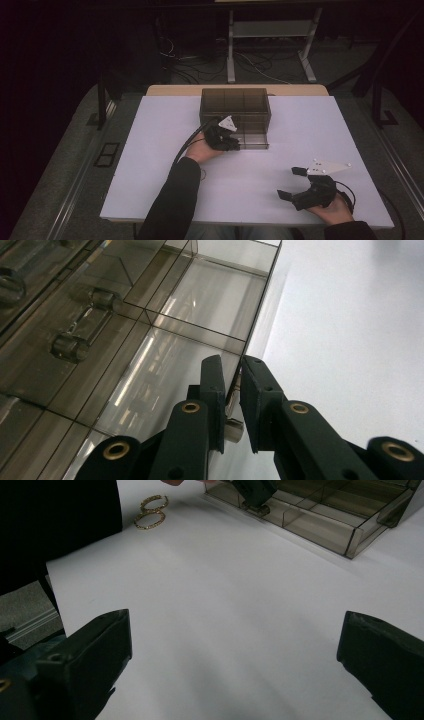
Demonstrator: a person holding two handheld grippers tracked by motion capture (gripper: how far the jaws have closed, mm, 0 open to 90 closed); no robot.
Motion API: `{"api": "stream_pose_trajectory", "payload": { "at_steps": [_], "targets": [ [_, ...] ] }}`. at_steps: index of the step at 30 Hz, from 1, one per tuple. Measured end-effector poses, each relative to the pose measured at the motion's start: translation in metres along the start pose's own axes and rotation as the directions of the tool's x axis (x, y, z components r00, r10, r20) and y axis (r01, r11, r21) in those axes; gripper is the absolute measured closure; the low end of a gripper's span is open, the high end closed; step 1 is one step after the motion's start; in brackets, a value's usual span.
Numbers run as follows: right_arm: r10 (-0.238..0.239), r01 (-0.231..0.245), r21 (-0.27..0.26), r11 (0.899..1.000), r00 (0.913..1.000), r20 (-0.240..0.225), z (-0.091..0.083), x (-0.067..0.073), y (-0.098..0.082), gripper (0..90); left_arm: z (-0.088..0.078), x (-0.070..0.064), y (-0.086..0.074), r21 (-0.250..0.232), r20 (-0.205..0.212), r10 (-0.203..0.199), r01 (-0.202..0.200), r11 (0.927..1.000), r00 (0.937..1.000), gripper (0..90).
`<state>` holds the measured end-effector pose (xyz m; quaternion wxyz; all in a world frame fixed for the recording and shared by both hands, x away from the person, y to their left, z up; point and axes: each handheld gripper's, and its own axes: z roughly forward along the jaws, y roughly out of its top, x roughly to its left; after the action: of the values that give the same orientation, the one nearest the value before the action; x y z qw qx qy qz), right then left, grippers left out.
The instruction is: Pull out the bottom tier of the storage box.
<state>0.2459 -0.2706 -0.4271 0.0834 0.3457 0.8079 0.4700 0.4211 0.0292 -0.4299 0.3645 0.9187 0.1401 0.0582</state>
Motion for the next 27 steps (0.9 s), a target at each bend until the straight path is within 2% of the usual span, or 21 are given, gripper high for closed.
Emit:
{"api": "stream_pose_trajectory", "payload": {
  "at_steps": [7,15,19,27],
  "targets": [
    [-0.001,0.001,-0.001,1.000,1.0000,0.001,0.000,0.000,0.000,0.6,-0.001,-0.004,-0.003,-0.024,-0.001,-0.023,0.023,0.9994,0.9997,78.6],
    [-0.001,0.001,-0.002,1.000,1.0000,0.001,0.000,0.000,0.000,0.6,-0.002,-0.008,-0.004,-0.014,0.006,-0.007,0.007,0.9999,1.0000,78.6],
    [-0.001,0.001,-0.002,1.000,1.0000,0.002,0.000,0.000,0.000,0.6,-0.003,-0.010,-0.006,-0.026,0.009,-0.019,0.019,0.9995,0.9998,78.6],
    [0.000,0.000,0.000,1.000,1.0000,0.002,0.000,0.000,0.000,0.6,-0.003,-0.012,-0.005,-0.014,0.009,-0.022,0.022,0.9997,0.9997,78.5]
  ]
}}
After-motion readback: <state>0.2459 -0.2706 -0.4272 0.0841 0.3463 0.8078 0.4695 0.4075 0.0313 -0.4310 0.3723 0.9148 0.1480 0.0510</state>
